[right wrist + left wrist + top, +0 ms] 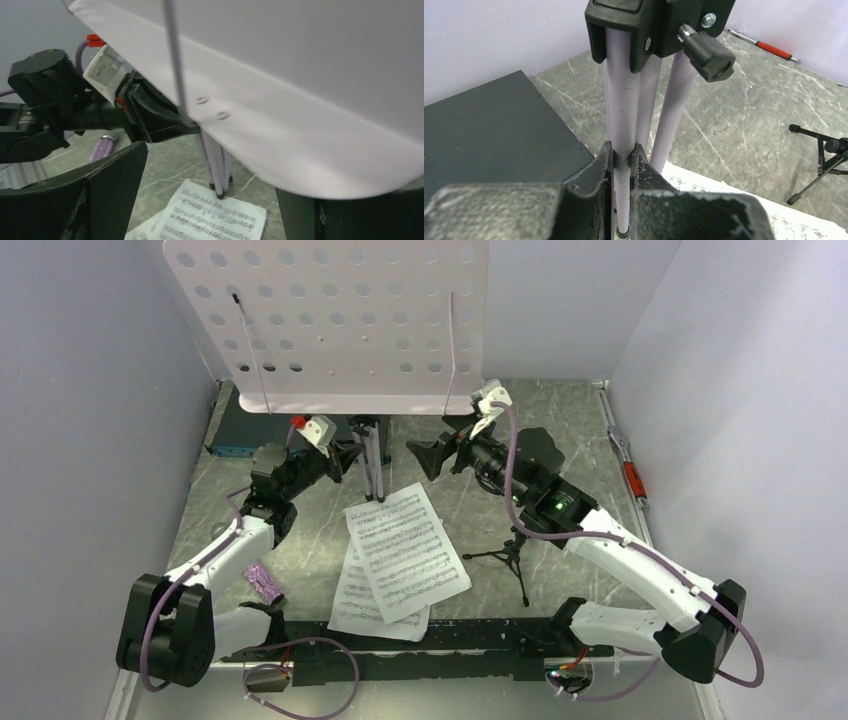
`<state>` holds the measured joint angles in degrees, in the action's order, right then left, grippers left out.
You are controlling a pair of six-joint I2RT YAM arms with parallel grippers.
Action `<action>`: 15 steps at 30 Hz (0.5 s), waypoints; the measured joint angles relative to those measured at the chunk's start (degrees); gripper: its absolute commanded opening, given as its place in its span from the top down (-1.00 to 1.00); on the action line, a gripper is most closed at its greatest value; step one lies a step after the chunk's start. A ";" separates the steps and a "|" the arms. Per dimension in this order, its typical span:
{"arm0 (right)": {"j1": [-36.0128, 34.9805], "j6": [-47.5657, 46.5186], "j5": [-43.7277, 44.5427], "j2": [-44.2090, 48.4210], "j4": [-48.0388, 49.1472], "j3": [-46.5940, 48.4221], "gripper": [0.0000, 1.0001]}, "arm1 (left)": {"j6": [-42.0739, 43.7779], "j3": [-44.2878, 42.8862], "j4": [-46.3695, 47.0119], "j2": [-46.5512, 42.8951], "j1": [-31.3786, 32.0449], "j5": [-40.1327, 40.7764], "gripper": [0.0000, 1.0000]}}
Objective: Set up the instrument practice props
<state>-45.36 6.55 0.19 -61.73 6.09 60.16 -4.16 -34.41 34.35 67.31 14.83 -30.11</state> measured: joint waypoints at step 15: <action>-8.96 0.31 3.72 -9.97 17.70 -7.72 -0.88 | 0.11 0.00 -1.27 -0.76 0.26 0.42 0.94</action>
<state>-54.33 6.85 3.90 -71.70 23.79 52.45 -4.05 -34.41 33.08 66.54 15.09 -29.69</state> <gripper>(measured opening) 0.948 0.098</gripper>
